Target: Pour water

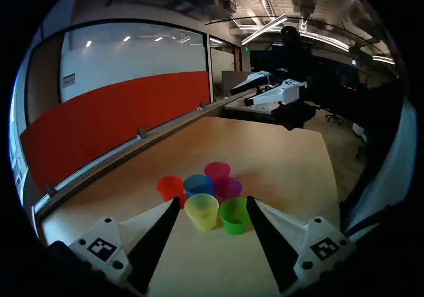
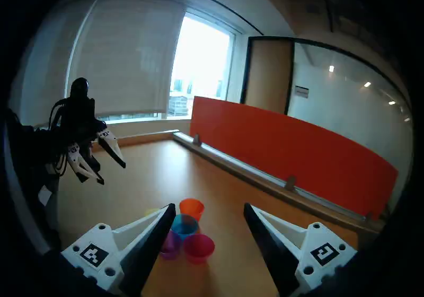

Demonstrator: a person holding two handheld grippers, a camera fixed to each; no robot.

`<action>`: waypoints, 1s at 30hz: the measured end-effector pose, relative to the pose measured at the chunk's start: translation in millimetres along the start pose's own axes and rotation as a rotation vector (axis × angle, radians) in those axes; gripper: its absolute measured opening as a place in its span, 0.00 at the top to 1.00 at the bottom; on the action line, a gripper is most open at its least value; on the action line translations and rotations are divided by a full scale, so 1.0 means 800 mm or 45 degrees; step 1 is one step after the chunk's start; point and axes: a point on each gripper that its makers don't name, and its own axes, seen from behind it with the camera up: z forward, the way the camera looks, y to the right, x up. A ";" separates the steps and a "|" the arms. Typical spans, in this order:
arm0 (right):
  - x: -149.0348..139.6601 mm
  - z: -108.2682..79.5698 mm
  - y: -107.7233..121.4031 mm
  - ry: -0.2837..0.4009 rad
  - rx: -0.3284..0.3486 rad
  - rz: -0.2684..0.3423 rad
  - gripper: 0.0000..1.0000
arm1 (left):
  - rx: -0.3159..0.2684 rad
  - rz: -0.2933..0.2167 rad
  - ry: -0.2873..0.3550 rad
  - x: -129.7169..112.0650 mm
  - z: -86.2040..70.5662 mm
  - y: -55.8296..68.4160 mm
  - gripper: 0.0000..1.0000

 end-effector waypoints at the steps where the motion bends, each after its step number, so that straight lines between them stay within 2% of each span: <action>1: 0.000 0.001 0.000 -0.001 0.000 0.000 0.00 | -0.011 0.002 -0.009 -0.004 0.002 0.003 0.08; 5: -0.002 0.006 0.001 -0.007 0.007 -0.001 0.00 | -0.041 0.011 -0.042 -0.018 0.009 0.010 0.08; 18: -0.012 0.019 0.003 -0.032 0.023 -0.013 0.00 | -0.109 0.028 -0.129 -0.052 0.028 0.019 0.08; 30: -0.029 0.034 0.004 -0.063 0.047 -0.009 0.00 | -0.185 0.048 -0.212 -0.086 0.047 0.039 0.08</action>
